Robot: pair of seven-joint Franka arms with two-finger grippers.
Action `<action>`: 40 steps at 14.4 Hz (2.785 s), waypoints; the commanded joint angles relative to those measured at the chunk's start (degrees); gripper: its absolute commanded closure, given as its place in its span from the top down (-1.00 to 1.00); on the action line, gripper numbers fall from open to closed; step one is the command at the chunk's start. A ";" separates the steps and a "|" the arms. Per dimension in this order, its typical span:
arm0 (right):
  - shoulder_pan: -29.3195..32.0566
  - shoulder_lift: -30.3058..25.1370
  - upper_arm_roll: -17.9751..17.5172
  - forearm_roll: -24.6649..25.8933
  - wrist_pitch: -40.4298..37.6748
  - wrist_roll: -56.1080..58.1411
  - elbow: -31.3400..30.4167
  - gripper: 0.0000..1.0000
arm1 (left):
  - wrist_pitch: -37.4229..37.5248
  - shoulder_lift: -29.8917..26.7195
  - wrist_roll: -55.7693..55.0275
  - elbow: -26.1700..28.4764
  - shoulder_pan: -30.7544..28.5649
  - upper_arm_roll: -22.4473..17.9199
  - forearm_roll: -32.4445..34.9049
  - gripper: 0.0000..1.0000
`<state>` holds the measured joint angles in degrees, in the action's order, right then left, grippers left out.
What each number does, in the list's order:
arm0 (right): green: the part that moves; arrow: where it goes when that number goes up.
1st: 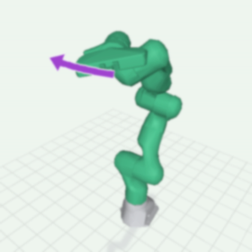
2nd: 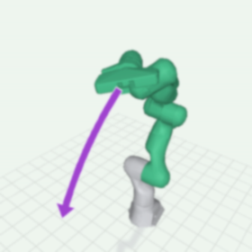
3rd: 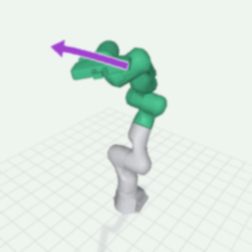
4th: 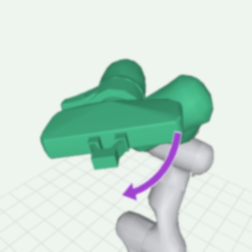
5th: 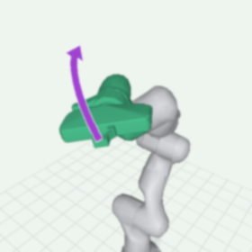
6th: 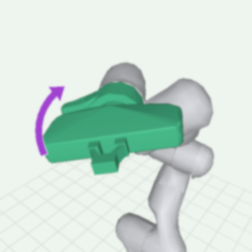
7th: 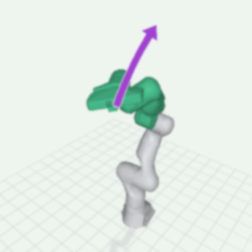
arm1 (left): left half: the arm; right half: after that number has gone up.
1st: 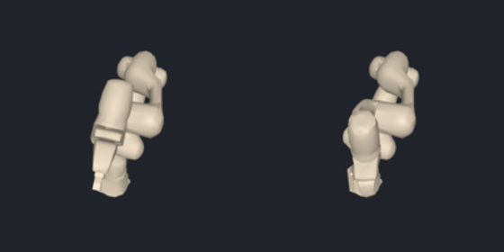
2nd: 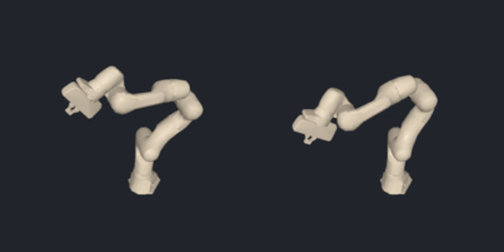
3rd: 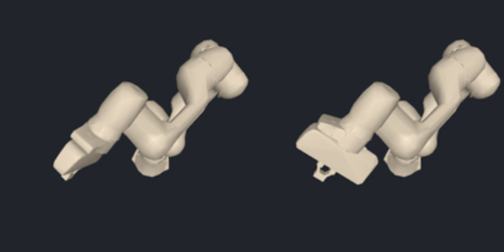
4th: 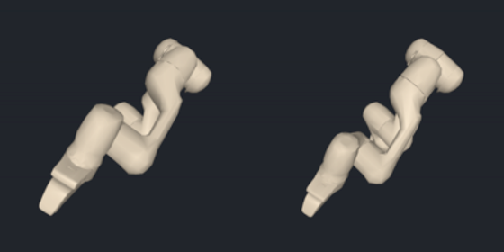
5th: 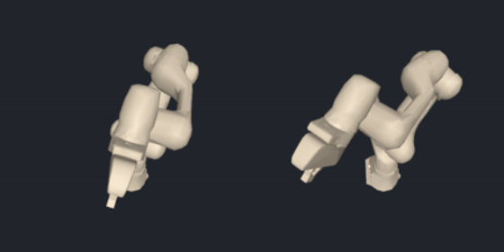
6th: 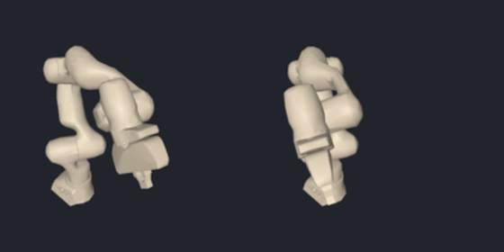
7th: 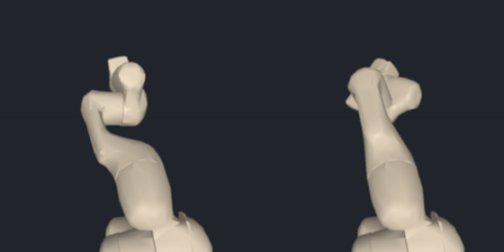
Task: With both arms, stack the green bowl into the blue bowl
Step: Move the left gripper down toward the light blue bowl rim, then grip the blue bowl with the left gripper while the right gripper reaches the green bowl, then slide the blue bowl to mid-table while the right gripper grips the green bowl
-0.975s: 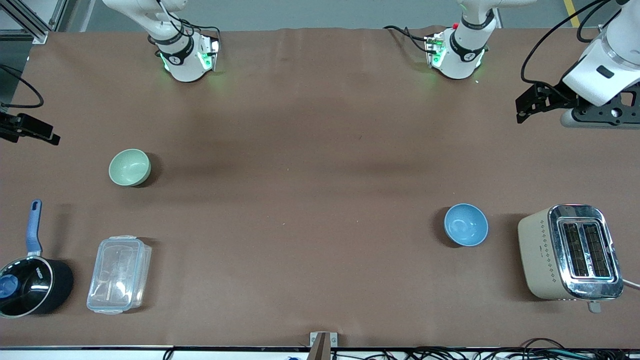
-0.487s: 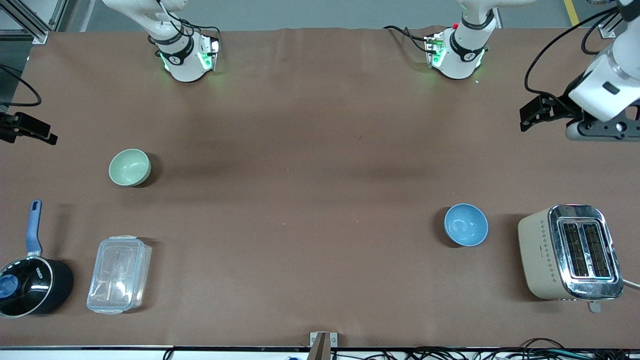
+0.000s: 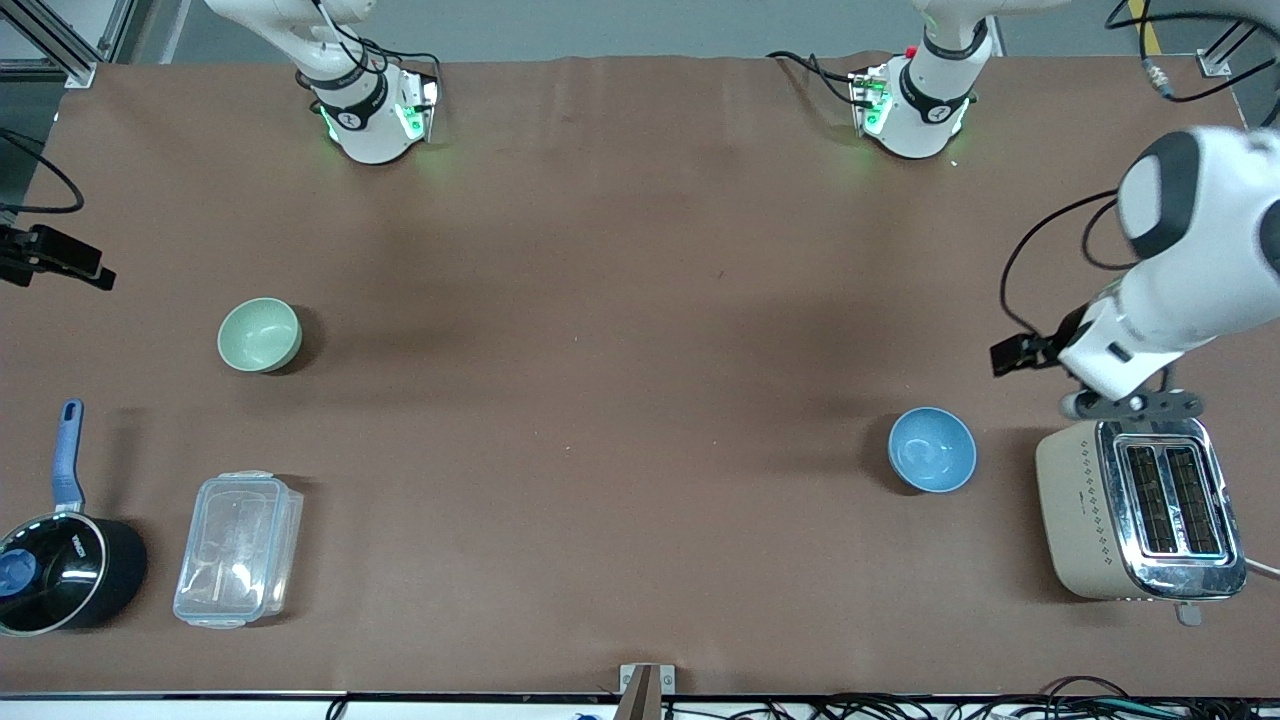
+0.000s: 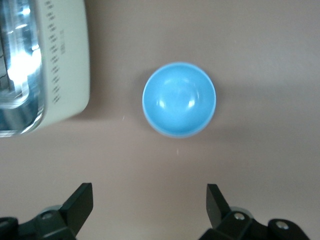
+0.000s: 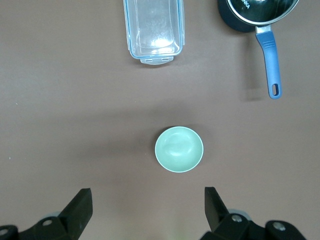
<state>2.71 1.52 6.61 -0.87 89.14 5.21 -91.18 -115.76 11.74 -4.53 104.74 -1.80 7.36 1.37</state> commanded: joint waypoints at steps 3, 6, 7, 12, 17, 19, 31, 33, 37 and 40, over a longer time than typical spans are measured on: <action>1.25 0.24 3.66 0.87 9.27 7.77 -9.08 0.99 | -18.43 4.24 0.05 9.26 -1.36 0.03 1.27 1.00; 1.25 2.43 7.80 0.78 21.22 16.13 -18.21 0.99 | -25.20 10.21 0.14 9.26 -1.80 -0.06 1.27 1.00; 1.51 3.48 7.98 0.69 24.39 17.20 -20.77 0.99 | -27.13 12.32 0.31 9.00 -2.58 -0.06 1.27 0.95; 2.65 11.74 8.24 0.08 26.87 17.65 -23.16 0.98 | -27.95 18.75 0.66 5.13 -4.69 0.03 1.27 0.28; 4.84 16.58 9.04 -5.08 30.12 20.53 -26.67 0.95 | -27.77 20.51 0.13 3.81 -4.35 0.20 1.18 -0.84; 5.81 19.30 9.56 -10.97 30.39 25.97 -26.77 0.93 | -27.68 20.87 0.32 3.37 -4.09 0.38 1.18 -0.99; 5.64 24.15 11.32 -18.38 30.39 31.71 -27.03 -0.92 | -22.06 20.87 -36.21 -2.69 14.96 15.23 1.18 -0.99; 5.03 23.54 11.41 -18.38 30.22 31.80 -26.68 -0.92 | -22.58 22.44 -41.59 -2.78 19.98 15.06 1.27 -0.99; 1.87 19.67 11.85 -18.21 29.43 30.22 -26.50 -0.89 | -24.16 26.58 -50.03 -5.15 27.63 13.31 1.27 -0.99; -1.90 15.72 11.85 -17.33 26.54 20.84 -26.50 -0.86 | -24.17 26.84 -51.71 -5.16 31.42 9.96 1.18 -0.87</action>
<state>3.69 21.70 18.01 -17.96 117.91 31.43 -116.07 -140.07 38.10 -54.33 100.99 27.98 19.23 1.52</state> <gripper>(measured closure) 0.930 0.947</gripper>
